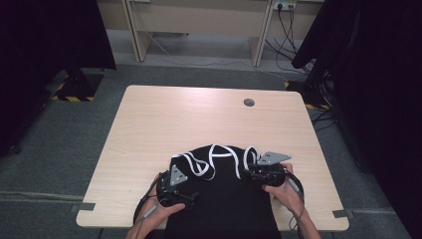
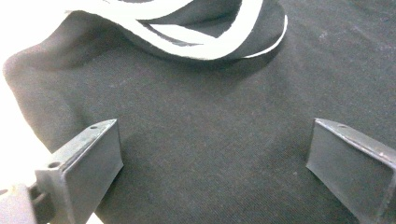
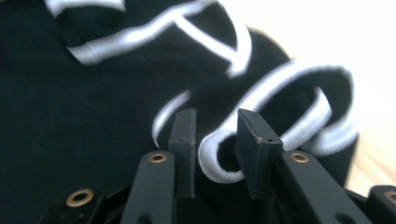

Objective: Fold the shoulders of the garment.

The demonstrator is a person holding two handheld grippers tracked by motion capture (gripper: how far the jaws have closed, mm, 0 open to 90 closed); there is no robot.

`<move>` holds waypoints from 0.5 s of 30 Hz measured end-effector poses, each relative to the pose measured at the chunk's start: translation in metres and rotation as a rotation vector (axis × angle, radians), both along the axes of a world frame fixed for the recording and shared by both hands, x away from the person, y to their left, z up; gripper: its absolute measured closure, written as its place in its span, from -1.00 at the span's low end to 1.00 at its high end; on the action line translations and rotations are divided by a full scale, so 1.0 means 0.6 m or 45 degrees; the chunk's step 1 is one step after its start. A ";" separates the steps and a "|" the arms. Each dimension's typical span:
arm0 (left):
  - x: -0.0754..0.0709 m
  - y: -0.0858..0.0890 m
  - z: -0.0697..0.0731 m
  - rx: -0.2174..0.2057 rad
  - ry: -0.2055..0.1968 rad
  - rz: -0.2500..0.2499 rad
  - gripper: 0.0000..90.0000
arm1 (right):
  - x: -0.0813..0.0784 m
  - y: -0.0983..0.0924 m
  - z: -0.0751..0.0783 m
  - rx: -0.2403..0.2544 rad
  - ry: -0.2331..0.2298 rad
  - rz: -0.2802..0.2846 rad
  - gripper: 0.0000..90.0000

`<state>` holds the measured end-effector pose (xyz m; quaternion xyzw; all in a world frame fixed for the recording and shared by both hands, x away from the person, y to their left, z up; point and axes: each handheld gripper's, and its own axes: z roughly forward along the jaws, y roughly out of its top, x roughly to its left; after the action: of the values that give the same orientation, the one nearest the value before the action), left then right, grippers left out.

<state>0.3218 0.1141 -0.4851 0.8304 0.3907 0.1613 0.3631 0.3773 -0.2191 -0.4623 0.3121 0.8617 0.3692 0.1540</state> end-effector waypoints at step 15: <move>-0.001 0.001 0.001 -0.003 -0.002 -0.008 -0.94 | -0.017 -0.032 0.004 0.076 -0.011 -0.117 0.10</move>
<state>0.3214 0.1146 -0.4848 0.8310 0.3881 0.1603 0.3649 0.3673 -0.2384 -0.4599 0.3543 0.8344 0.3887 0.1651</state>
